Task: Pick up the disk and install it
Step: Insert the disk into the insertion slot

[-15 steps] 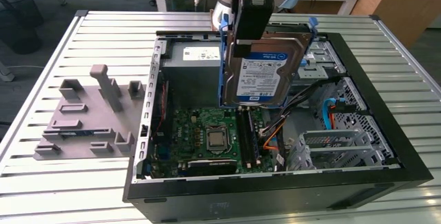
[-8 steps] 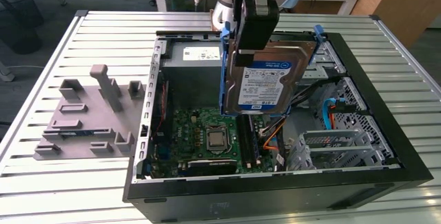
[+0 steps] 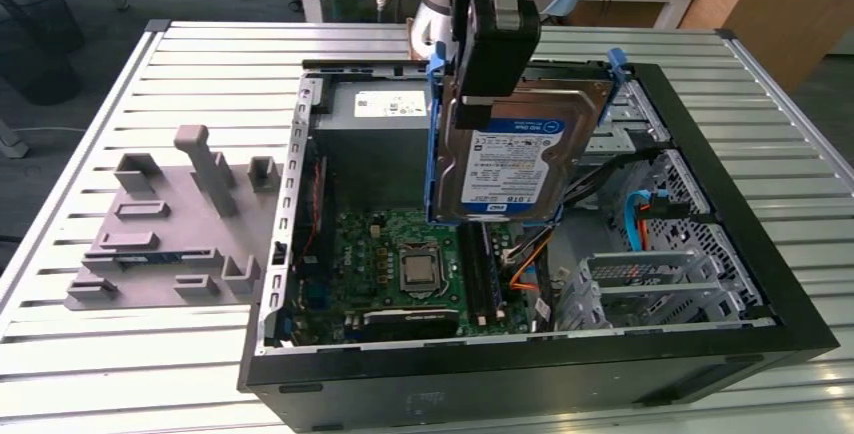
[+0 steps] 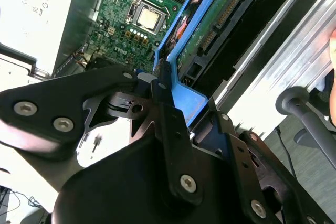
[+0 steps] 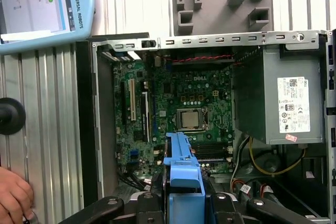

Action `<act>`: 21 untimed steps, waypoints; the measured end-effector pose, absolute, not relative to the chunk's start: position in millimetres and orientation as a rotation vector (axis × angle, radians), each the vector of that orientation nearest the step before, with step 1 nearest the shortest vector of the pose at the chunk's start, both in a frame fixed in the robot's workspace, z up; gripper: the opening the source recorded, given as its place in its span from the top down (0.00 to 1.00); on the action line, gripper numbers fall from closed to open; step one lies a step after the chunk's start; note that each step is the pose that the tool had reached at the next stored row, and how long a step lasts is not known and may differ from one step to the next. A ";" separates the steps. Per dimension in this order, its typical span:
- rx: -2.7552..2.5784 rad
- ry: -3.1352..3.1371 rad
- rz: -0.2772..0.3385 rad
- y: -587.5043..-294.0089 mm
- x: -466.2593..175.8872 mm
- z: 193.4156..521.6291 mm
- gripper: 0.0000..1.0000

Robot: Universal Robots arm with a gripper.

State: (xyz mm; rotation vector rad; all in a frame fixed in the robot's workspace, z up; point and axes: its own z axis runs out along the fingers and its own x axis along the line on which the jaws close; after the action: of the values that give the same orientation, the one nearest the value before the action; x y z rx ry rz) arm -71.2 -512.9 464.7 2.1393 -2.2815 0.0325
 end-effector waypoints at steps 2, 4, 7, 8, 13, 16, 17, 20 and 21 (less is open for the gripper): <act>2.139 -2.281 0.033 -513.6 -71.2 464.7 0.64; 2.139 -2.281 0.033 -516.2 -71.2 464.6 0.64; 2.139 -2.281 0.033 -520.5 -71.1 464.3 0.64; 2.139 -2.281 0.033 -520.8 -69.8 464.1 0.64; 2.139 -2.281 0.033 -521.2 -55.5 463.5 0.64; 2.139 -2.281 0.033 -521.8 -54.2 463.3 0.64; 2.139 -2.281 0.034 -522.7 -54.1 463.3 0.64; 2.139 -2.281 0.034 -524.4 -54.2 463.1 0.64; 2.138 -2.281 0.034 -524.4 -54.2 463.1 0.64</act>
State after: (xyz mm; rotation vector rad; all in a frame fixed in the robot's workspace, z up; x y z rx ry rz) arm -54.2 -524.4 463.1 2.1384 -2.2808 0.0344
